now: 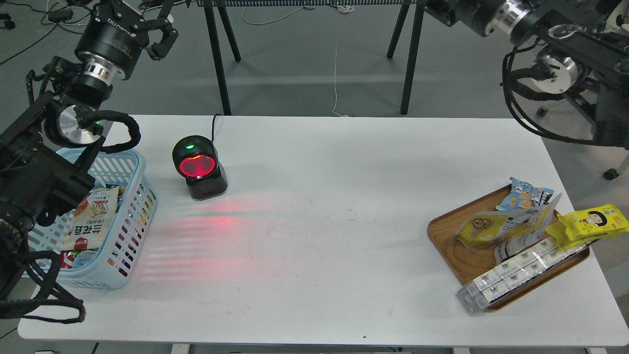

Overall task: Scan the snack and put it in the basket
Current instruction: 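Move the right gripper over the wooden tray toward the yellow pouch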

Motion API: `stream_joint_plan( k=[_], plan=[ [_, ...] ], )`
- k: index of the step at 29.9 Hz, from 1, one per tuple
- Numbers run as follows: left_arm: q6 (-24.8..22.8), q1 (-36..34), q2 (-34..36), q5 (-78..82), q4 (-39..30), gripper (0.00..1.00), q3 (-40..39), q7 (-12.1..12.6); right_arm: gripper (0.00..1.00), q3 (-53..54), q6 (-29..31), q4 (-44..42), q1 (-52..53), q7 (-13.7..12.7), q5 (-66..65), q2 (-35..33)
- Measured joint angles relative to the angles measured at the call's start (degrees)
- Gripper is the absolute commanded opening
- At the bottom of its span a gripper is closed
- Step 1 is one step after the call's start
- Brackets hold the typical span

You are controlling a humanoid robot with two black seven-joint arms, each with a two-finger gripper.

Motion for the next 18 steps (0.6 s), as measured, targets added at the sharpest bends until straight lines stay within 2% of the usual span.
stream_joint_plan(
  k=[7,10,18],
  plan=[
    [0.0,0.0,1.8,0.1,0.5,0.99,0.2,0.0,0.99,-22.4,1.1,7.5,14.0,0.0,-6.2,3.6],
    [0.0,0.2,2.0,0.1,0.5,0.99,0.2,0.0,0.99,-30.5,1.1,10.2,18.9,0.0,-13.9,5.7],
    [0.0,0.6,1.4,0.0,0.5,0.99,0.2,-0.5,0.99,-44.7,1.4,26.7,28.6,0.0,-36.1,6.1]
  ],
)
